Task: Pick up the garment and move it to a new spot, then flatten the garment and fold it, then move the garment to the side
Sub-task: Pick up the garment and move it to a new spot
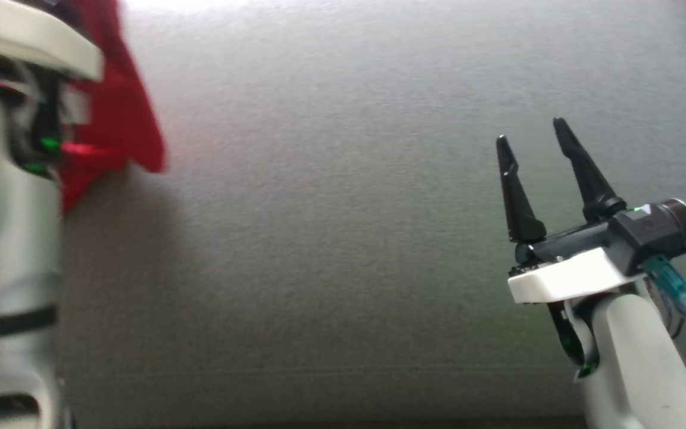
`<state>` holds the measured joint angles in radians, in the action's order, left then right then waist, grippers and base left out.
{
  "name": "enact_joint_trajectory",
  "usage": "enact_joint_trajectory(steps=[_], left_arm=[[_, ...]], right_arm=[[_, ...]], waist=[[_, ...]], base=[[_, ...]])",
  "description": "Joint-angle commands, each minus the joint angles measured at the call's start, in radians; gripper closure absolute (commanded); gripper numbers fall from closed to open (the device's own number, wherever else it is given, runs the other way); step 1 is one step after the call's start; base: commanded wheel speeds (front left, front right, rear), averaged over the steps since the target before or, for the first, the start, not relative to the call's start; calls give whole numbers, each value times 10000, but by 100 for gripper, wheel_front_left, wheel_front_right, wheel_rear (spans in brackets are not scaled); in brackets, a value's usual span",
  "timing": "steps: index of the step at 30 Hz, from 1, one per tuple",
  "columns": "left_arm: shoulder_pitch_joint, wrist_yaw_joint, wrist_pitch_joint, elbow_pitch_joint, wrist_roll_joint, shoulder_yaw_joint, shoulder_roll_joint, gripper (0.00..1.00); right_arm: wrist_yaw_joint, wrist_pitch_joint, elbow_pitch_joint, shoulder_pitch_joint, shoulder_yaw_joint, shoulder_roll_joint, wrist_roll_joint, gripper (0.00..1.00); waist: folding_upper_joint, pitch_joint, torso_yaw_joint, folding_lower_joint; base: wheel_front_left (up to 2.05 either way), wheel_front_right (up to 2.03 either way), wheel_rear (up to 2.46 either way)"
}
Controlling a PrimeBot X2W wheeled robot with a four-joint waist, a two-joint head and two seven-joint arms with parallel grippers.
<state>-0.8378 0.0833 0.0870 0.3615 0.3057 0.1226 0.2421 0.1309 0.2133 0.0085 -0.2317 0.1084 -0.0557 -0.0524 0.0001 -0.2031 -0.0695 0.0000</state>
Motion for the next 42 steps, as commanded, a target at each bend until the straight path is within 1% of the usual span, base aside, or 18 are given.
enact_joint_trajectory(steps=[1,6,7,10,14,17,22,28,29,30,33,36,39,40,42], left_arm=[[-167,-98,-179,-763,74,-152,251,100],[595,-257,-833,-2175,108,576,-460,100],[595,-257,-833,-2175,108,576,-460,100],[940,-387,-1046,-2669,102,954,-837,100],[1206,-447,-1195,-2876,18,1541,-1231,100],[1210,-572,-1234,-2581,62,1833,-1479,100],[845,-701,-909,-1592,35,2365,-1741,100],[414,-865,-467,-168,172,3438,-1899,100],[362,-892,-439,119,180,3656,-1906,60],[329,-913,-461,407,258,3877,-1910,0],[246,-874,-451,1015,470,4570,-1914,0],[214,-882,-199,1311,753,4902,-1916,0],[181,-1015,222,1511,956,4900,-1916,0],[220,-1105,563,1582,1091,4803,-1917,0],[300,-1202,892,1607,1149,4680,-1890,0]], right_arm=[[-2,142,-293,-161,169,55,-58,0],[-2,221,-265,-284,12,55,-106,0],[-2,221,-265,-284,12,55,-106,0],[-2,270,-313,-379,-65,55,-171,0],[-2,337,-429,-554,-198,55,-296,0],[-2,382,-519,-659,-334,55,-509,0],[-2,444,-728,-834,-296,55,-808,0],[-2,477,-767,-882,-367,55,-1056,0],[-2,478,-777,-890,-361,55,-1085,0],[-2,480,-788,-892,-358,55,-1115,0],[-2,481,-822,-872,-389,55,-1190,0],[-2,482,-872,-797,-541,55,-1175,0],[-2,483,-835,-712,-473,55,-1007,0],[-2,483,-786,-646,-426,55,-870,0],[-2,483,-746,-601,-446,55,-752,0]], waist=[[-1,139,393,0],[-1,83,1156,0],[-1,83,1156,0],[-1,-87,1682,0],[-1,-450,2436,0],[-1,-761,2979,0],[-1,-1270,3932,0],[-1,-1638,4705,0],[-1,-1657,4786,0],[-1,-1667,4855,0],[-1,-1660,4960,0],[-1,-1589,4825,0],[-1,-1411,4508,0],[-1,-1198,4214,0],[-1,-969,3870,0]], base=[[0,0,0],[0,0,0],[0,0,0],[0,0,0],[0,0,0],[0,0,0],[0,0,0],[0,0,0],[0,0,0],[0,0,0],[0,0,0],[0,0,0],[0,0,0],[0,0,0],[0,0,0]])
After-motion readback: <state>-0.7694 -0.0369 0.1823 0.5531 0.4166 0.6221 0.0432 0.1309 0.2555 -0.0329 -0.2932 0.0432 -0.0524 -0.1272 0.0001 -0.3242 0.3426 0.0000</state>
